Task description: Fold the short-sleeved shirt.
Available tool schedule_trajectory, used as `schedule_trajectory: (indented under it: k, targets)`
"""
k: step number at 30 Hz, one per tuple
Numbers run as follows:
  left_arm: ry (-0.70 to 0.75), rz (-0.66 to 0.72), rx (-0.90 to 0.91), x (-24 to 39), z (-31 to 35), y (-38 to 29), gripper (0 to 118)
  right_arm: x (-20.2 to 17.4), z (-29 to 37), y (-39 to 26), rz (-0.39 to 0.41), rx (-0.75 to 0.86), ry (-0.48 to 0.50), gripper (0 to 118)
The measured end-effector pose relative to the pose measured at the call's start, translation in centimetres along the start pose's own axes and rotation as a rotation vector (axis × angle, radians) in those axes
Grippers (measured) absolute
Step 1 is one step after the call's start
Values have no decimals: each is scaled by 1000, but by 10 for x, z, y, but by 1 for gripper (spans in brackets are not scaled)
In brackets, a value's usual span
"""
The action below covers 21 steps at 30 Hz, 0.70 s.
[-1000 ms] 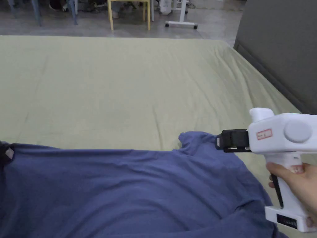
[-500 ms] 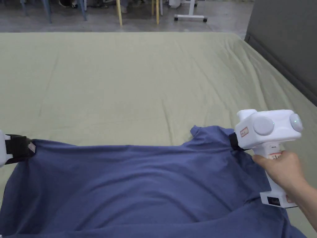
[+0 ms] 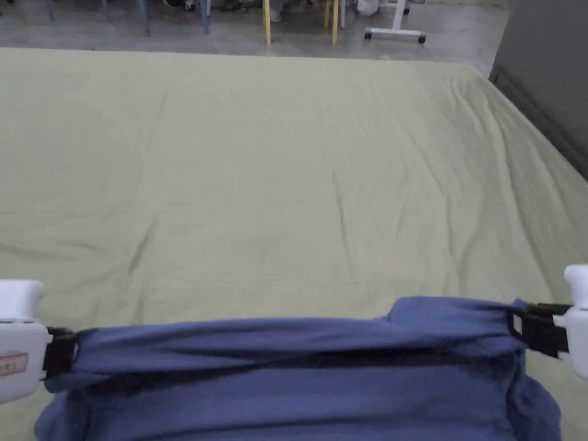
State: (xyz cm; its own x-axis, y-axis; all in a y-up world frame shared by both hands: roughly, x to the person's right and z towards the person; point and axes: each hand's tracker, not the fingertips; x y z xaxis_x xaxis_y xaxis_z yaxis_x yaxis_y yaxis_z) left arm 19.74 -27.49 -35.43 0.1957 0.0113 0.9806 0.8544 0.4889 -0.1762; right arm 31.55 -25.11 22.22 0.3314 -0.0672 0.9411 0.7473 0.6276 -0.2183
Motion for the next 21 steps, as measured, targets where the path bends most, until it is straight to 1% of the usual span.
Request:
schedule_trajectory:
  k: [2,5,7,10,11,12,13,14,15,16,17,19,21]
  targets:
    - [-3,-23,-48,5,-14,-24,2,4,-5,-29,-8,-82,-12,3]
    - [13,-33,-121,10,-32,-41,2,13,-20,-59,-72,-178,16,3]
    - [14,-32,-123,10,-38,-45,2,15,-30,-68,-76,-197,-4,3]
    - [12,-1,-129,-1,-46,-37,2,14,-46,-69,-107,-210,1,3]
    - [6,10,-134,-3,-47,-34,4,21,-53,-72,-116,-207,2,3]
    - [-3,24,-138,-4,-46,-32,23,20,-55,-70,-124,-201,3,22]
    - [-2,61,-127,-7,-44,-32,51,18,-53,-68,-141,-194,4,54]
    - [-6,90,-100,-11,-39,-32,80,16,-51,-66,-155,-190,-3,89]
    - [-8,122,-79,-14,-34,-33,87,12,-43,-66,-163,-179,19,111]
    - [-12,139,-68,-16,-23,-34,87,7,-36,-64,-168,-165,51,114]
    - [-33,150,-26,-18,-9,-35,87,0,-25,-63,-156,-142,46,114]
    - [-18,159,72,-19,25,-38,87,-17,7,-58,-101,-76,19,114]
    - [33,171,207,-11,70,-45,87,-35,39,-52,-49,8,-19,114]
